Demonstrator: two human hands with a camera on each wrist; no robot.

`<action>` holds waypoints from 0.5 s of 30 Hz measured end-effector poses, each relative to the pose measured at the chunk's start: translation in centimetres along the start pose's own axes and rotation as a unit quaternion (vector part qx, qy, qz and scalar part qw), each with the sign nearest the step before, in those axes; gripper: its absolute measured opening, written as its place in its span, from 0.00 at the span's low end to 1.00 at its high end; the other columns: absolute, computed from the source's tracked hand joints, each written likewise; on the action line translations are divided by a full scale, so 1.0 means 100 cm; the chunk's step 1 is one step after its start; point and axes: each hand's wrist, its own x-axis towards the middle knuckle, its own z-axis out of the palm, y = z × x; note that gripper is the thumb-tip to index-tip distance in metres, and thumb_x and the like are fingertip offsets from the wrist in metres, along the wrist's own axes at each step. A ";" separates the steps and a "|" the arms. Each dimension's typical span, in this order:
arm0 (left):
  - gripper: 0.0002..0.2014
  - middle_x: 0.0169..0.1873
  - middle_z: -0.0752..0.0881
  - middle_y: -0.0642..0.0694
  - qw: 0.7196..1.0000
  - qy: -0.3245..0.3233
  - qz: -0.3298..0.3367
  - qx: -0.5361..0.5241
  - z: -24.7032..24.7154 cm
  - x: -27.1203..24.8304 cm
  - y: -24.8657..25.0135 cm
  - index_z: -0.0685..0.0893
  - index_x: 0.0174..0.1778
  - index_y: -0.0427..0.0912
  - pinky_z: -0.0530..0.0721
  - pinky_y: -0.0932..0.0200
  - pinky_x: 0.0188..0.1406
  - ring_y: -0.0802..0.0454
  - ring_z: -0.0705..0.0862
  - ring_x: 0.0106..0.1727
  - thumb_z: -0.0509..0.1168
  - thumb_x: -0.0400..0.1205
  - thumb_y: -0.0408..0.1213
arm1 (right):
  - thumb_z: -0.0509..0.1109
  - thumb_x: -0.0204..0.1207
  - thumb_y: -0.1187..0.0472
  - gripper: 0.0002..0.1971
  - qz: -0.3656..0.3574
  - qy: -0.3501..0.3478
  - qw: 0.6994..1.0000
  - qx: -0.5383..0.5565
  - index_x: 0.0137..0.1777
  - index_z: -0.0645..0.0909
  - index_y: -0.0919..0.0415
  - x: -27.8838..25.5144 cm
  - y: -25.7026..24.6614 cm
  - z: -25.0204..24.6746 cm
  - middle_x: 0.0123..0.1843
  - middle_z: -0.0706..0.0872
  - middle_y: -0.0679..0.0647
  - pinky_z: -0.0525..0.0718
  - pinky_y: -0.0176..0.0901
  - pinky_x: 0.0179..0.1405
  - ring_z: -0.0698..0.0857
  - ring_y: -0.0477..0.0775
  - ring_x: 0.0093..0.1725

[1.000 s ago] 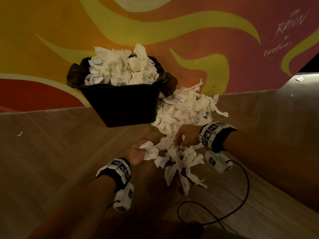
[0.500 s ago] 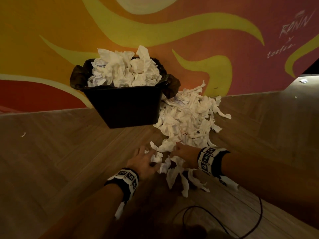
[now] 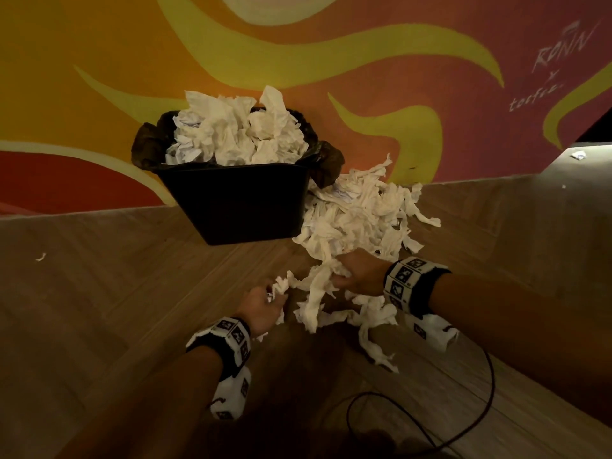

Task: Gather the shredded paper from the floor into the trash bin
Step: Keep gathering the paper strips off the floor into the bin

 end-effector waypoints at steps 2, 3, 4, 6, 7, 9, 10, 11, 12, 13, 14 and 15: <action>0.09 0.47 0.83 0.57 0.998 -0.008 0.027 -0.051 -0.001 -0.002 0.004 0.72 0.59 0.57 0.79 0.67 0.35 0.58 0.83 0.43 0.60 0.86 0.39 | 0.64 0.81 0.58 0.17 -0.019 0.034 0.999 0.021 0.29 0.70 0.55 0.001 -0.004 -0.004 0.26 0.73 0.46 0.67 0.31 0.32 0.74 0.40 0.26; 0.14 0.50 0.82 0.59 0.997 -0.019 0.042 -0.063 -0.002 -0.002 0.005 0.70 0.64 0.61 0.78 0.71 0.35 0.61 0.83 0.44 0.59 0.86 0.39 | 0.64 0.81 0.58 0.18 -0.021 0.055 0.998 0.038 0.28 0.70 0.54 0.001 -0.005 -0.006 0.25 0.72 0.45 0.67 0.28 0.29 0.75 0.38 0.26; 0.16 0.52 0.82 0.59 0.996 -0.031 0.049 -0.062 -0.002 -0.003 0.008 0.70 0.67 0.63 0.78 0.72 0.34 0.61 0.83 0.43 0.58 0.86 0.39 | 0.65 0.81 0.56 0.16 -0.016 0.074 0.995 0.057 0.30 0.72 0.55 0.001 -0.006 -0.008 0.26 0.73 0.44 0.69 0.27 0.27 0.76 0.37 0.27; 0.12 0.49 0.83 0.54 0.996 -0.044 0.061 -0.051 -0.003 -0.005 0.014 0.76 0.59 0.62 0.81 0.67 0.32 0.58 0.83 0.39 0.57 0.87 0.37 | 0.67 0.78 0.50 0.14 0.014 0.099 0.993 0.063 0.40 0.76 0.61 0.001 -0.006 -0.011 0.34 0.75 0.46 0.72 0.27 0.29 0.76 0.40 0.32; 0.11 0.48 0.83 0.51 0.996 -0.036 0.078 -0.036 -0.003 -0.004 0.015 0.79 0.52 0.59 0.84 0.61 0.36 0.56 0.83 0.40 0.58 0.86 0.35 | 0.69 0.76 0.48 0.15 0.039 0.103 0.992 0.063 0.44 0.75 0.62 0.003 -0.005 -0.012 0.38 0.76 0.48 0.74 0.35 0.33 0.76 0.43 0.36; 0.10 0.48 0.84 0.50 0.995 -0.034 0.096 0.003 -0.001 -0.002 0.016 0.83 0.47 0.55 0.85 0.52 0.50 0.51 0.85 0.48 0.61 0.84 0.34 | 0.73 0.72 0.49 0.17 0.068 0.104 0.987 0.098 0.48 0.76 0.61 0.006 -0.004 -0.015 0.44 0.80 0.51 0.77 0.43 0.38 0.79 0.51 0.42; 0.09 0.47 0.84 0.52 0.995 -0.044 0.091 0.022 0.000 -0.002 0.017 0.84 0.46 0.54 0.85 0.49 0.51 0.48 0.85 0.50 0.61 0.84 0.35 | 0.75 0.71 0.51 0.15 0.074 0.103 0.984 0.125 0.49 0.78 0.61 0.005 -0.006 -0.017 0.45 0.83 0.51 0.80 0.42 0.39 0.82 0.51 0.43; 0.09 0.49 0.82 0.53 0.993 -0.053 0.090 0.062 0.002 -0.002 0.018 0.84 0.48 0.54 0.84 0.49 0.52 0.48 0.84 0.51 0.61 0.84 0.37 | 0.76 0.70 0.54 0.13 0.080 0.101 0.979 0.157 0.48 0.81 0.60 0.004 -0.007 -0.018 0.42 0.86 0.50 0.81 0.38 0.37 0.85 0.50 0.42; 0.09 0.52 0.80 0.54 0.988 -0.060 0.092 0.113 0.005 -0.001 0.019 0.84 0.51 0.54 0.82 0.49 0.52 0.48 0.83 0.53 0.59 0.83 0.39 | 0.76 0.70 0.57 0.09 0.088 0.091 0.972 0.198 0.44 0.82 0.60 0.002 -0.009 -0.020 0.38 0.89 0.48 0.82 0.34 0.33 0.88 0.47 0.38; 0.11 0.55 0.78 0.54 0.980 -0.070 0.092 0.161 0.008 0.000 0.020 0.83 0.57 0.54 0.81 0.51 0.52 0.48 0.82 0.54 0.58 0.83 0.41 | 0.76 0.70 0.60 0.06 0.092 0.070 0.963 0.243 0.41 0.82 0.60 0.001 -0.010 -0.021 0.34 0.90 0.48 0.83 0.33 0.30 0.89 0.46 0.35; 0.13 0.58 0.79 0.52 0.972 -0.082 0.092 0.198 0.010 0.000 0.021 0.81 0.61 0.55 0.81 0.51 0.51 0.47 0.82 0.54 0.56 0.83 0.44 | 0.76 0.70 0.64 0.05 0.091 0.048 0.952 0.287 0.40 0.82 0.62 -0.001 -0.011 -0.023 0.34 0.91 0.52 0.86 0.36 0.30 0.90 0.49 0.34; 0.16 0.61 0.79 0.50 0.965 -0.092 0.091 0.227 0.012 0.000 0.023 0.77 0.65 0.57 0.82 0.50 0.52 0.47 0.82 0.55 0.55 0.82 0.48 | 0.76 0.70 0.67 0.04 0.088 0.032 0.947 0.308 0.40 0.83 0.65 -0.002 -0.011 -0.024 0.34 0.91 0.56 0.89 0.42 0.31 0.91 0.52 0.33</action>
